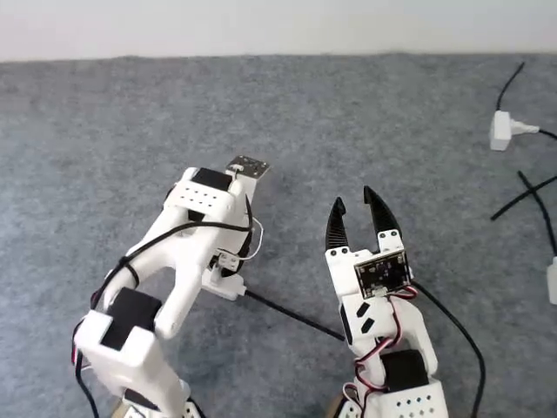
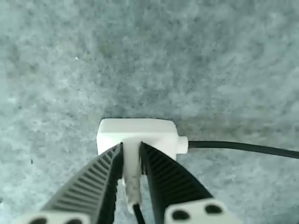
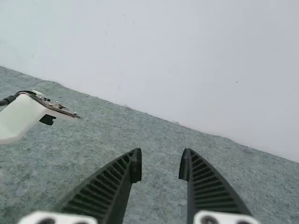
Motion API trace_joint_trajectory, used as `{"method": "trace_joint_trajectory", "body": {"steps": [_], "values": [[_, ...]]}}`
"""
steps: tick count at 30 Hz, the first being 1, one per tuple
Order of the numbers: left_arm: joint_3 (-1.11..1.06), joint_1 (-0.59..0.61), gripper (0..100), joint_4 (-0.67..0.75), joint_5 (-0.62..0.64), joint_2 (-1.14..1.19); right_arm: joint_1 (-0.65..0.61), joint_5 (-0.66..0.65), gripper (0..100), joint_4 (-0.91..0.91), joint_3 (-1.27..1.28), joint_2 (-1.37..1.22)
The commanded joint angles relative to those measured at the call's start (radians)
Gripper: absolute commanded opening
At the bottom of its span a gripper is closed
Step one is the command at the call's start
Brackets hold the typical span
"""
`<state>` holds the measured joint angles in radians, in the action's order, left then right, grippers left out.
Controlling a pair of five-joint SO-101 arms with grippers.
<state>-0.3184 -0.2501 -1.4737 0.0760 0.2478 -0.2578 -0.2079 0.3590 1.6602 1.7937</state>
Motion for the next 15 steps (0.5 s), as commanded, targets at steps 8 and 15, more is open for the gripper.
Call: {"method": "trace_joint_trajectory", "body": {"steps": [8, 15], "values": [[-0.024, 0.051, 21, -0.112, 0.008, -0.588, -0.004, -0.012, 16.2, -0.022, 0.012, 0.019], [-0.030, 0.121, 29, -0.170, -0.003, -0.726, -0.004, -0.012, 16.2, -0.018, 0.011, 0.019]]}}
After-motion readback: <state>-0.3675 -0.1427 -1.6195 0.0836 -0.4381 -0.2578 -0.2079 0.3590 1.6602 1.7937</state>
